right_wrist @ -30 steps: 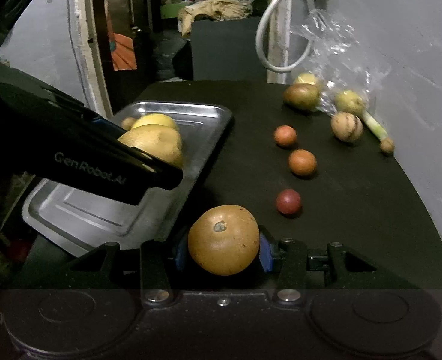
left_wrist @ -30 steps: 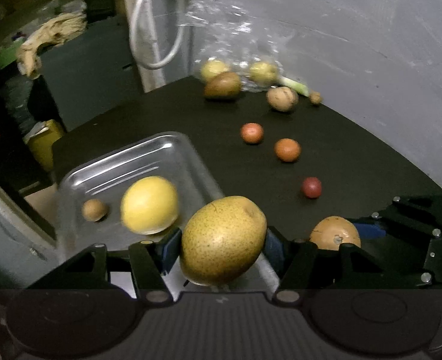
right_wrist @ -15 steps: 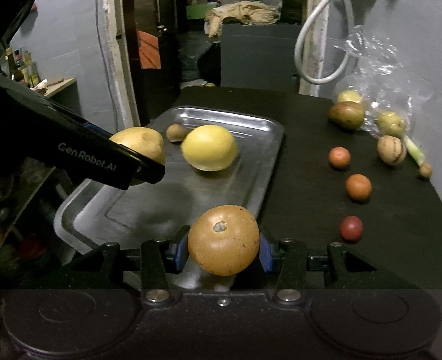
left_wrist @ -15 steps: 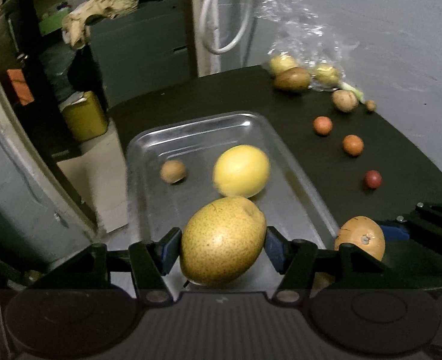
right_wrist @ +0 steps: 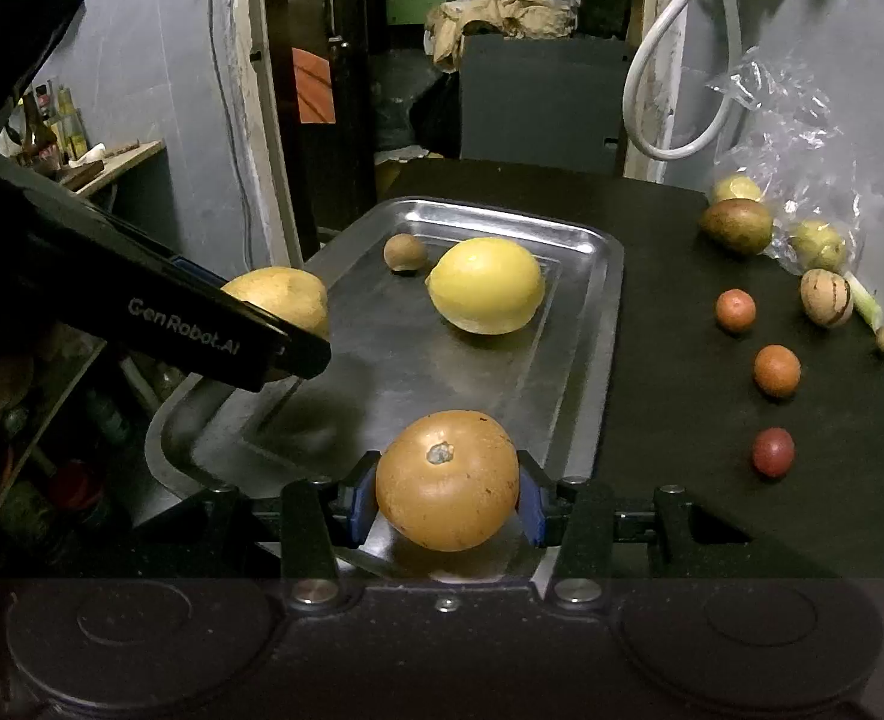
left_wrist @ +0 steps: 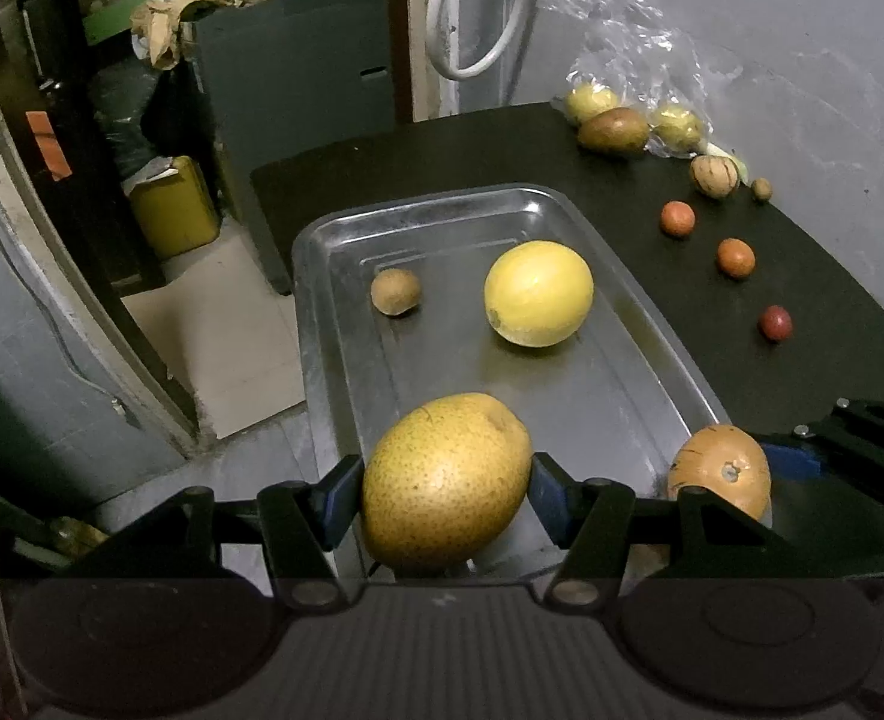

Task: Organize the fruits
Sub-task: 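Carry the pear and grapefruit over the metal tray with both tools, then open the left gripper to drop the pear while the right gripper releases the grapefruit, then move the left tool to a tangerine while the right tool moves to the small red fruit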

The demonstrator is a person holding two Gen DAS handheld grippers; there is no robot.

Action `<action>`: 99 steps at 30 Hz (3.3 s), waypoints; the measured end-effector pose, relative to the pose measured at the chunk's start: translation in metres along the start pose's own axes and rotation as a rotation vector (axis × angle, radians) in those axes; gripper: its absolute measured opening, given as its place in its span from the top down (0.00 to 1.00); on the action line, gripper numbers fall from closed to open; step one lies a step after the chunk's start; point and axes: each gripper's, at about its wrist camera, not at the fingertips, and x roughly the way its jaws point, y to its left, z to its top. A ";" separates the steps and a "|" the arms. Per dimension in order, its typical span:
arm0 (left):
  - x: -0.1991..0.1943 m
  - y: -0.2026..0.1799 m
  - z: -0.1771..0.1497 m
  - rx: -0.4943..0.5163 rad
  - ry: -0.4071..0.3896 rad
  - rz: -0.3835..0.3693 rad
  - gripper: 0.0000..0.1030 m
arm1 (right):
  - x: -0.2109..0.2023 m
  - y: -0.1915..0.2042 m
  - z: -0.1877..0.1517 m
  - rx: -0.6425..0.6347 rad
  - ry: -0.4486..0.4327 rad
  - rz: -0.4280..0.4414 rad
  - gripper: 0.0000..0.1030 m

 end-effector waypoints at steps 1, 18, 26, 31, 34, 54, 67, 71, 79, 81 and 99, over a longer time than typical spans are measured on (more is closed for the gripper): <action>0.000 0.000 -0.001 0.002 0.002 -0.003 0.38 | 0.000 0.001 0.000 0.001 0.001 -0.001 0.54; 0.003 0.003 -0.010 0.039 0.042 -0.028 0.39 | 0.003 0.014 -0.006 0.034 0.027 -0.034 0.54; 0.006 0.002 -0.011 0.040 0.058 -0.028 0.39 | 0.005 0.015 -0.008 0.045 0.038 -0.045 0.53; 0.005 0.002 -0.012 0.039 0.061 -0.025 0.38 | 0.005 0.014 -0.007 0.041 0.031 -0.052 0.53; 0.005 0.002 -0.012 0.039 0.062 -0.021 0.38 | 0.004 0.013 -0.006 0.036 0.026 -0.051 0.53; -0.012 -0.012 -0.014 0.000 0.041 0.022 0.09 | -0.015 -0.002 -0.012 0.032 -0.002 -0.006 0.23; -0.050 -0.028 -0.033 -0.064 0.010 0.054 0.01 | -0.036 -0.025 -0.023 0.069 -0.003 0.019 0.05; -0.057 -0.036 -0.037 -0.062 0.011 0.053 0.01 | -0.041 -0.035 -0.028 0.084 0.006 0.010 0.04; -0.064 -0.057 -0.044 -0.084 0.017 0.037 0.01 | -0.051 -0.063 -0.036 0.120 0.014 -0.028 0.02; -0.064 -0.063 -0.044 -0.084 0.016 0.028 0.01 | -0.053 -0.071 -0.038 0.134 0.018 -0.041 0.02; -0.043 -0.118 -0.011 -0.019 -0.006 -0.020 0.01 | -0.059 -0.127 -0.050 0.176 0.039 -0.145 0.01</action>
